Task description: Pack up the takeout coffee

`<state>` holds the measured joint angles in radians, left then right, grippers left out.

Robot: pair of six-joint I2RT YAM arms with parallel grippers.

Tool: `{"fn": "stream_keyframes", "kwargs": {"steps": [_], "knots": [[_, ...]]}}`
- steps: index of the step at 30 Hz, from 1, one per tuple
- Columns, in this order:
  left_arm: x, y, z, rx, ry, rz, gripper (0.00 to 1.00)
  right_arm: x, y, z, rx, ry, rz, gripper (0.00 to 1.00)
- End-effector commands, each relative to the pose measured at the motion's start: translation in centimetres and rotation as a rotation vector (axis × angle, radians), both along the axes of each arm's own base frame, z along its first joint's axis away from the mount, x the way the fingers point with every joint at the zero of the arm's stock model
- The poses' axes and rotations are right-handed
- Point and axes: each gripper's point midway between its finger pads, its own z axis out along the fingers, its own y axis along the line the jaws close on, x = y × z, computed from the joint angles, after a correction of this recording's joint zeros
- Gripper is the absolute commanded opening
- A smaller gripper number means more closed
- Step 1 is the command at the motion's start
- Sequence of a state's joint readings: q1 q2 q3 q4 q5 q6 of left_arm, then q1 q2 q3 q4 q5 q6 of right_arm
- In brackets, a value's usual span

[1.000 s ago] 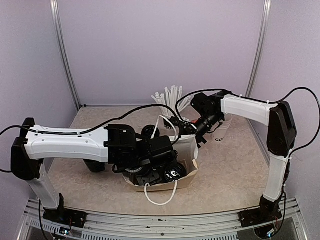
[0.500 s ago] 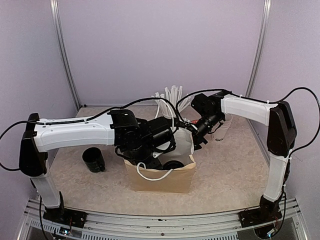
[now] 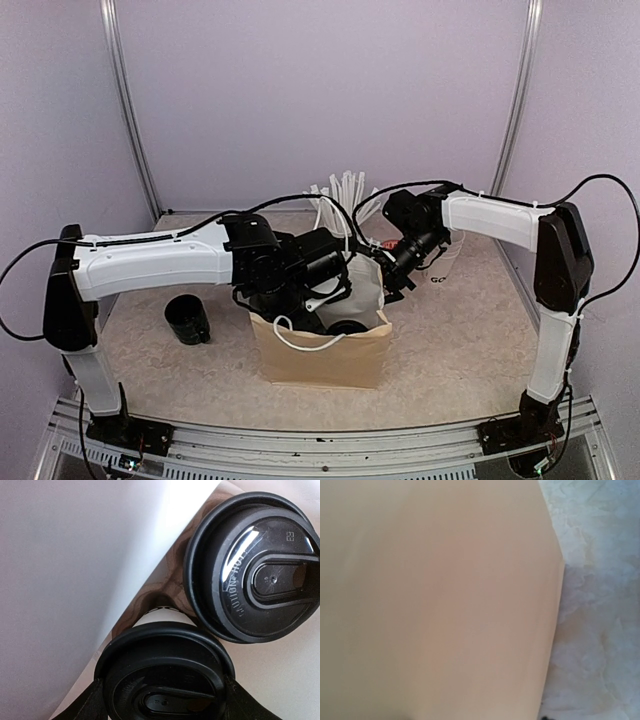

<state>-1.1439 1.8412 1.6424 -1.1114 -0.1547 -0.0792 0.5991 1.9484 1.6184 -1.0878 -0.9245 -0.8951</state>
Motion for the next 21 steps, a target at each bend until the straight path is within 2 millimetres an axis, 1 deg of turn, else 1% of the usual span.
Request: {"fn": "stream_keyframes", "kwargs": {"steps": [1,3,5,6,7,9,14,21], "knots": [[-0.3,0.8,-1.3,0.065,0.05,0.028,0.68,-1.2,-0.1,1.3,0.017,0.038,0.006,0.5],[0.0,0.1,0.4,0.015,0.029,0.036,0.73,-1.1,-0.1,1.5,0.017,0.035,0.004,0.51],[0.2,-0.4,1.7,-0.022,0.02,0.038,0.78,-0.9,-0.1,1.6,0.013,0.03,0.003,0.51],[0.2,-0.5,2.1,-0.033,0.014,0.04,0.87,-0.8,0.0,1.7,0.012,0.027,0.001,0.51],[0.3,-0.5,2.3,-0.037,0.013,0.043,0.9,-0.7,-0.1,1.7,0.01,0.026,0.001,0.51],[0.4,-0.6,2.5,-0.044,0.009,0.045,0.92,-0.6,0.0,1.9,0.009,0.02,0.001,0.51],[0.7,-1.2,3.7,-0.075,-0.007,0.044,0.93,-0.3,-0.1,1.9,0.005,0.015,-0.003,0.51],[1.2,-2.2,6.8,-0.156,-0.049,0.044,0.94,0.4,-0.2,2.0,0.009,0.021,-0.014,0.51]]}}
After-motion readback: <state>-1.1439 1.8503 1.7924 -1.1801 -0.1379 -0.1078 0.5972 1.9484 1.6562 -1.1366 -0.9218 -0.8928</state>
